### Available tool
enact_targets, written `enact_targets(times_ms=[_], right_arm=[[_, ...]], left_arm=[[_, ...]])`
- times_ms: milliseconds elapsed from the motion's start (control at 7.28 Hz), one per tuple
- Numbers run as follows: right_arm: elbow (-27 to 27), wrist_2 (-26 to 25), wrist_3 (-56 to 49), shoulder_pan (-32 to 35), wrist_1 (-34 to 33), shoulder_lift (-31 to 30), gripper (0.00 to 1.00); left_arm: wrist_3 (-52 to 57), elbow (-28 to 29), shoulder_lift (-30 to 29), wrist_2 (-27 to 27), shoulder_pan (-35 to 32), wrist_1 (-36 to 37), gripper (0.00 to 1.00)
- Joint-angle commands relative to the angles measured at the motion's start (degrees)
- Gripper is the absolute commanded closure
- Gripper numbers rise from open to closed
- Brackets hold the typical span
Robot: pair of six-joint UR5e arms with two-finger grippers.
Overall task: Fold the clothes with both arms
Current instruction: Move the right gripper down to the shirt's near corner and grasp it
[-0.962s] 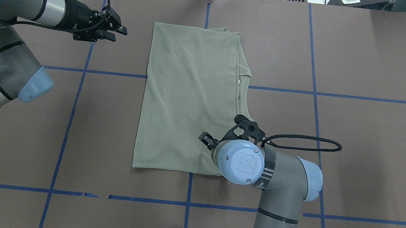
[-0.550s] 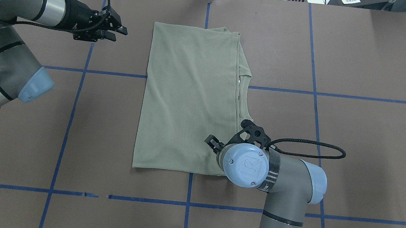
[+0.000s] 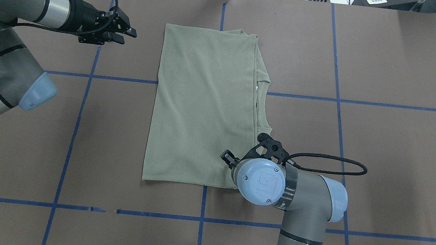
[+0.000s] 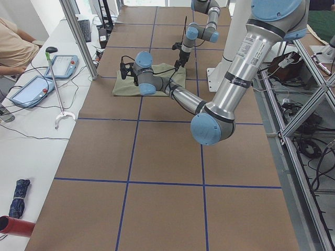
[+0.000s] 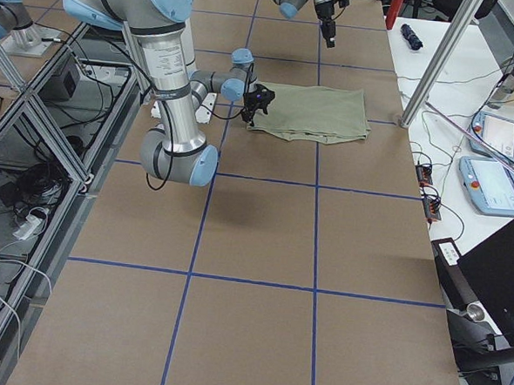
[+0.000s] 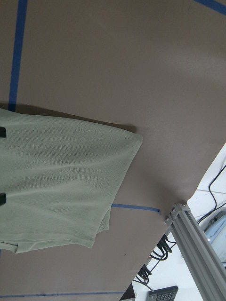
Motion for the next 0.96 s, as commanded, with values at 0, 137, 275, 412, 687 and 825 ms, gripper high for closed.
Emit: enact_targets(times_ms=[0, 137, 275, 412, 687, 825], right_arm=[[0.11, 0.00, 0.27, -0.46, 0.00, 0.07, 0.39], [0.03, 0.09, 0.27, -0.55, 0.17, -0.01, 0.72], [0.37, 0.44, 0.18, -0.64, 0.00, -0.02, 0.97], [0.38, 1.92, 0.09, -0.64, 0.17, -0.02, 1.00], [0.47, 2.73, 0.00, -0.37, 0.26, 0.16, 1.00], [0.47, 2.81, 0.00, -0.11, 0.35, 0.25, 1.00]], left_arm=[[0.05, -0.06, 0.38, 0.00, 0.00, 0.00, 0.50], [0.05, -0.67, 1.16, -0.17, 0.00, -0.18, 0.50], [0.05, -1.37, 1.43, -0.09, 0.00, -0.18, 0.50], [0.05, -1.47, 1.70, -0.09, 0.00, -0.18, 0.50], [0.05, -1.47, 1.79, -0.17, 0.00, -0.18, 0.50], [0.05, -1.47, 1.87, -0.17, 0.00, -0.18, 0.50]])
